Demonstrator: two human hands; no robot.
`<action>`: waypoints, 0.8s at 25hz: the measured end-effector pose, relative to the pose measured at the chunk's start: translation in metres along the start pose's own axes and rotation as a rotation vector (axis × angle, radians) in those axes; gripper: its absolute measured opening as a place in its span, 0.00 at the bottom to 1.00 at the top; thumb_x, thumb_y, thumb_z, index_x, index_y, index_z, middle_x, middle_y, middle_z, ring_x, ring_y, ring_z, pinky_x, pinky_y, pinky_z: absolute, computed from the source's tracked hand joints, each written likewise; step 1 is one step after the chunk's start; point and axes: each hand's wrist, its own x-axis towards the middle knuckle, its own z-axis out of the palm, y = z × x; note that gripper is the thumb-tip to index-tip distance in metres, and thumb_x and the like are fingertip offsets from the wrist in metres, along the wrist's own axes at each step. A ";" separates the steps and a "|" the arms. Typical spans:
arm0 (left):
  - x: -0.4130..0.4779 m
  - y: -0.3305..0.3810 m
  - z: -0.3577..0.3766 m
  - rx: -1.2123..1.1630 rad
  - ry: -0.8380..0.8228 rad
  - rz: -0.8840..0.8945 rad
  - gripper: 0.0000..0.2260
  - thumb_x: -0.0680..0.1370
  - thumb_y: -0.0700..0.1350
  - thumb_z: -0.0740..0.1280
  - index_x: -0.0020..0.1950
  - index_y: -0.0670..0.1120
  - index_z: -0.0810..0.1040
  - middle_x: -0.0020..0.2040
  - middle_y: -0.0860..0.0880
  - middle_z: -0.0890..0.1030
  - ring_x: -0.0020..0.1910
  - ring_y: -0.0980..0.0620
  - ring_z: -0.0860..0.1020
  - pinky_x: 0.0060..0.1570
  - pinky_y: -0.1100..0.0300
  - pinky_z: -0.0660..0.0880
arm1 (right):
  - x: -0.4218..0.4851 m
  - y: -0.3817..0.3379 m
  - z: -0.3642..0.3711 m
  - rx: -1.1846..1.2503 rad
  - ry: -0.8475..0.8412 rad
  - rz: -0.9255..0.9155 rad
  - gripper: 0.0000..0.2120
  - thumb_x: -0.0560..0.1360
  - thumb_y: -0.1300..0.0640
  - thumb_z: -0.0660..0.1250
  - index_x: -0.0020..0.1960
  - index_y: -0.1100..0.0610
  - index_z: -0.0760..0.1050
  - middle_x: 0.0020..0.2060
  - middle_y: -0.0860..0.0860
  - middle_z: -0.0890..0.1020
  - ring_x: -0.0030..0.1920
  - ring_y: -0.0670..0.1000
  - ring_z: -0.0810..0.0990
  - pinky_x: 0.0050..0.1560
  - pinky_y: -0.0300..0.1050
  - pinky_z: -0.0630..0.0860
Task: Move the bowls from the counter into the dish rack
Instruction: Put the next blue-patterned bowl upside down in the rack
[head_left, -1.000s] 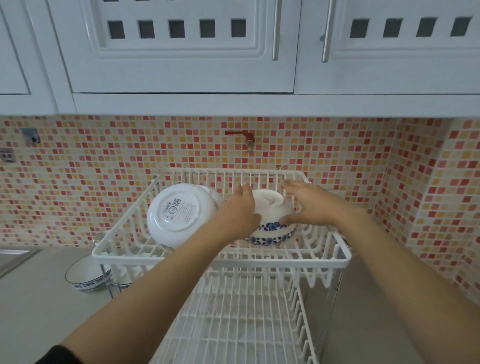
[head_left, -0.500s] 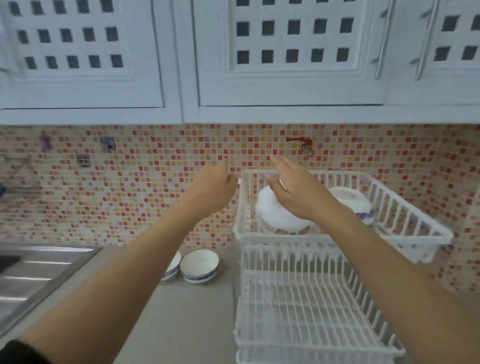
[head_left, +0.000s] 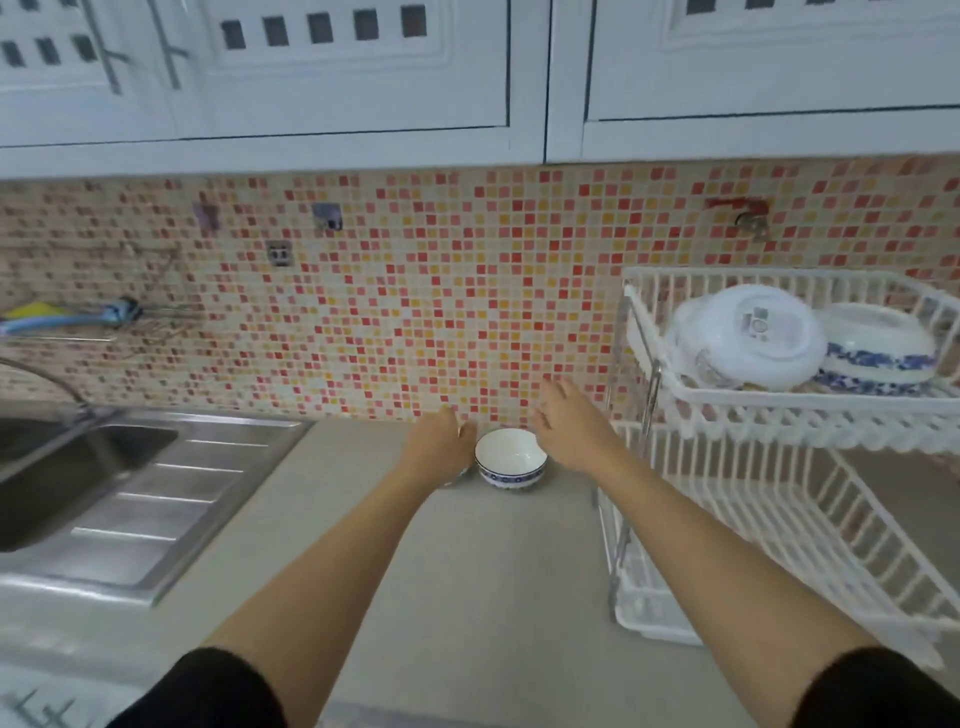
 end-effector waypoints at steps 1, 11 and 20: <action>0.003 -0.010 0.013 -0.017 -0.021 -0.027 0.21 0.82 0.48 0.53 0.68 0.35 0.68 0.65 0.36 0.76 0.59 0.42 0.75 0.59 0.52 0.70 | 0.003 0.005 0.015 0.013 -0.011 0.050 0.24 0.81 0.52 0.52 0.74 0.62 0.57 0.71 0.59 0.65 0.70 0.59 0.66 0.67 0.53 0.67; 0.092 -0.068 0.109 -0.045 -0.115 -0.144 0.14 0.81 0.43 0.54 0.49 0.35 0.75 0.50 0.36 0.80 0.54 0.38 0.77 0.51 0.54 0.71 | 0.063 0.067 0.137 0.088 -0.043 0.472 0.24 0.80 0.48 0.55 0.69 0.63 0.63 0.66 0.60 0.71 0.65 0.61 0.70 0.61 0.52 0.70; 0.189 -0.066 0.207 -0.210 -0.260 -0.245 0.19 0.83 0.46 0.53 0.62 0.34 0.73 0.62 0.36 0.77 0.63 0.40 0.75 0.60 0.53 0.70 | 0.135 0.118 0.217 0.114 -0.070 0.746 0.26 0.79 0.46 0.54 0.66 0.65 0.68 0.61 0.62 0.77 0.62 0.61 0.75 0.59 0.51 0.70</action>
